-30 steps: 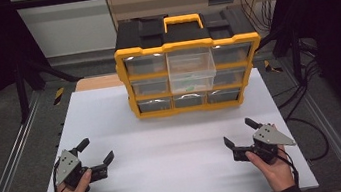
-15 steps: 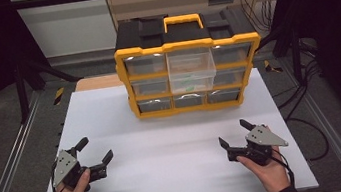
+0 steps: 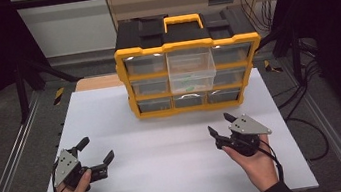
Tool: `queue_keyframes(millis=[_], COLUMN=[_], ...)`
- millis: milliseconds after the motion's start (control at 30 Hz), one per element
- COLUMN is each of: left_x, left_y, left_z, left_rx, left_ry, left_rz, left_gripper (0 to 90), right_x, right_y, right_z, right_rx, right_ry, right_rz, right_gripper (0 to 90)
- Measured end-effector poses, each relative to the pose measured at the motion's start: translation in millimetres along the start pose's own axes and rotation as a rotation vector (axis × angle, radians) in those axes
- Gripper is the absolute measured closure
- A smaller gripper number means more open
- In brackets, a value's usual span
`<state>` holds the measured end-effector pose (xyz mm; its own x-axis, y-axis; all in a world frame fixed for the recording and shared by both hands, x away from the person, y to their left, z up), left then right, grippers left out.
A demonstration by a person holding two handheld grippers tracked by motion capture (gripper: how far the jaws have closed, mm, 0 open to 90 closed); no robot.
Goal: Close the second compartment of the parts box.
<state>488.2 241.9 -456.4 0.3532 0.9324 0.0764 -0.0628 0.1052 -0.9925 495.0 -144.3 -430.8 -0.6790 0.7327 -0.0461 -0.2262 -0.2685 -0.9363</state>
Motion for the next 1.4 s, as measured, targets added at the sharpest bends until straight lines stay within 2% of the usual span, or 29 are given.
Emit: queue_keyframes(millis=[100,267,400,633,833,900,1000,1067,1400], left_x=[-1.6,-2.5,-2.7,-2.4,-2.8,-4.2,-5.2,-5.7,-6.7], left_y=[0.7,1.2,1.7,-2.6,-1.0,-0.5,-1.1,-1.9,-0.8], left_z=[-0.3,-0.5,0.1,3.2,2.9,2.8,3.0,3.5,2.7], left_rx=[0.008,0.014,0.017,-0.006,0.002,0.005,0.001,-0.003,0.001], left_ry=[0.008,0.018,0.022,0.009,0.013,0.018,0.020,0.020,0.026], left_rz=[-0.010,-0.026,-0.027,-0.032,-0.031,-0.029,-0.033,-0.031,-0.026], left_gripper=[1.6,1.5,1.4,2.0,2.0,1.9,1.9,1.9,1.9], right_x=[-0.1,-2.3,-1.7,5.8,7.5,8.8,9.9,10.3,8.4], right_y=[-11.8,-32.9,-44.9,-60.0,-67.5,-68.7,-74.2,-76.8,-86.5], right_z=[-3.5,-6.1,-8.1,-7.6,-9.1,-10.9,-11.8,-13.1,-15.0], right_rx=[0.006,-0.007,-0.013,-0.027,-0.045,-0.037,-0.053,-0.064,-0.091], right_ry=[0.008,0.004,-0.023,-0.069,-0.092,-0.093,-0.093,-0.096,-0.088], right_rz=[0.016,0.006,0.004,0.051,0.039,0.044,0.042,0.024,0.026], right_gripper=[39.5,48.6,58.4,74.0,84.4,87.1,89.9,90.0,90.0])
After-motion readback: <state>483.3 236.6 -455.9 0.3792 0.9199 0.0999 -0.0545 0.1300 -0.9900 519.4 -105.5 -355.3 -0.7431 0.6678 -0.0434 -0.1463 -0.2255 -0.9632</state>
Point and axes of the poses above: each handheld gripper's, and its own axes: z roughly backward along the jaws, y roughly out of its underside, x roughly to its left, the point moved 8 cm from there along -z, roughly forward along the jaws, and after that the axes turned 14 degrees about -y, right-handed, at the moved point
